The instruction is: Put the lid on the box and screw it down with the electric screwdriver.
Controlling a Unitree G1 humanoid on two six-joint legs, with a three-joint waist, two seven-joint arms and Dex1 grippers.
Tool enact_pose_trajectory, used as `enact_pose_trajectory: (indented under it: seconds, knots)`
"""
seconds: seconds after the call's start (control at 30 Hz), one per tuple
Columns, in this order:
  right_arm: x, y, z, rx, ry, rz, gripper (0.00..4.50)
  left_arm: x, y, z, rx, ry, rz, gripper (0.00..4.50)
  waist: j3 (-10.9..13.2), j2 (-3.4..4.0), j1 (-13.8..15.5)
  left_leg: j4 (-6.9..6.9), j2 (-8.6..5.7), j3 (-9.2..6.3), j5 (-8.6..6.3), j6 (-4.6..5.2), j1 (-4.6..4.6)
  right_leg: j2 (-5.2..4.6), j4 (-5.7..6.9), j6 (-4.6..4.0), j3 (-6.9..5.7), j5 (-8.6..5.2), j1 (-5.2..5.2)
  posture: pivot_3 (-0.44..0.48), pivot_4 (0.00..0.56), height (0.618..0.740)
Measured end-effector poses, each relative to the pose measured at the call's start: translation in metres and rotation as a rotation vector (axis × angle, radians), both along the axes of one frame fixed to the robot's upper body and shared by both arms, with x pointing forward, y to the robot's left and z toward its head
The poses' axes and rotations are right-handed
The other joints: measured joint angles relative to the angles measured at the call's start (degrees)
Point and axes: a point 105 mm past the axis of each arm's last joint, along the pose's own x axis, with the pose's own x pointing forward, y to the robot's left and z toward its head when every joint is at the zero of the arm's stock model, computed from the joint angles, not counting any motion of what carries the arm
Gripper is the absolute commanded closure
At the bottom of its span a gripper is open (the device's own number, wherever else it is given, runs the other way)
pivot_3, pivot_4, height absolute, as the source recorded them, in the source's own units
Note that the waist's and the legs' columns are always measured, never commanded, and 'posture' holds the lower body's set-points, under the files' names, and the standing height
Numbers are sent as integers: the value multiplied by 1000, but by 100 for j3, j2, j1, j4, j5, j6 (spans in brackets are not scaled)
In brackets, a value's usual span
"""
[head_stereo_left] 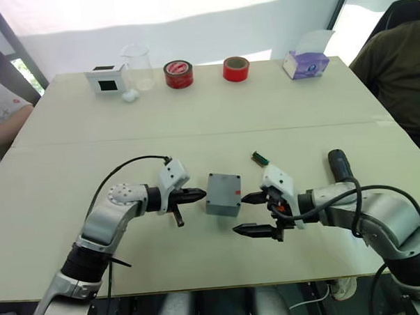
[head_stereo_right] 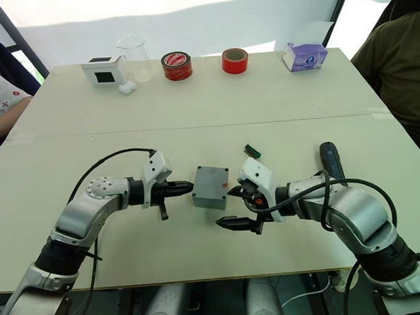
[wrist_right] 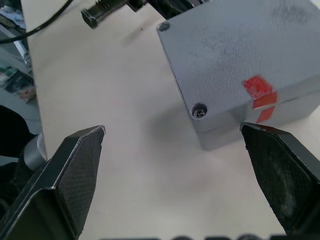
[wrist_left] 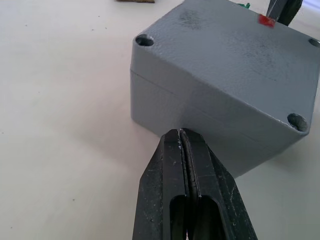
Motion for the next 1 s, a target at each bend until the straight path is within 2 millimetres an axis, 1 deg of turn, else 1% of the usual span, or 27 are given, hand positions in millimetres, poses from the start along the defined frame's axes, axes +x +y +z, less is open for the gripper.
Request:
enact_pose_trajectory:
  seconds: [0.23, 0.33, 0.6, 0.73, 0.77, 0.83, 0.9, 0.93, 1.0]
  knots:
    - [3, -2, 0, -8, -10, -26, 28, -3, 1, 0, 9, 7, -31, 4500, 0, 0, -2, 0, 0, 0, 0, 0, 0, 0, 0, 0, 0, 0, 0, 0, 150, 740]
    - [7, -7, 4, -6, -41, -52, 28, -5, 3, 1, 11, 13, -48, 4500, 0, 0, -2, 0, 0, 0, 0, 0, 0, 0, 0, 0, 0, 0, 0, 0, 150, 740]
    - [10, -9, 8, 2, -65, -56, 28, -14, -4, 2, 2, 26, -76, 4500, 0, 0, 0, 0, 0, 0, 0, 0, 0, 0, 0, 0, 0, 0, 1, 0, 150, 740]
    - [17, -16, 7, 0, -63, -84, 28, -14, -3, 2, 5, 31, -76, 4500, 0, 0, -3, 0, 0, 1, 0, 0, 0, 0, 0, 0, 0, 0, 1, 0, 150, 740]
    - [20, -20, 9, 2, -68, -95, 28, -15, -2, 2, 10, 32, -77, 4500, 0, 0, -6, 0, 0, 1, 0, 0, 0, 0, 0, 0, 0, 0, 1, 0, 150, 740]
    - [32, -31, 20, 19, -108, -140, 28, -15, 8, 3, 40, 33, -72, 4500, 0, 0, -13, 0, 1, 1, 0, 0, 0, 2, 0, 0, 0, 0, -1, 0, 150, 740]
    - [41, -37, 29, 35, -143, -170, 28, -14, 17, 6, 57, 32, -61, 4500, 0, 0, -17, -1, 4, 1, 0, 0, 1, 5, 0, 0, 0, 0, -2, 0, 150, 740]
    - [52, -42, 34, 46, -175, -203, 28, -14, 28, 11, 72, 41, -51, 4500, 0, 0, -27, -1, 4, 3, 0, 0, 1, 5, 0, 0, 0, 0, -3, 0, 150, 740]
    - [64, -51, 36, 50, -204, -254, 28, -11, 40, 23, 65, 37, -30, 4500, 0, 0, -32, -2, 5, 3, 0, 0, 1, 5, 0, 0, 0, 0, -4, 0, 150, 740]
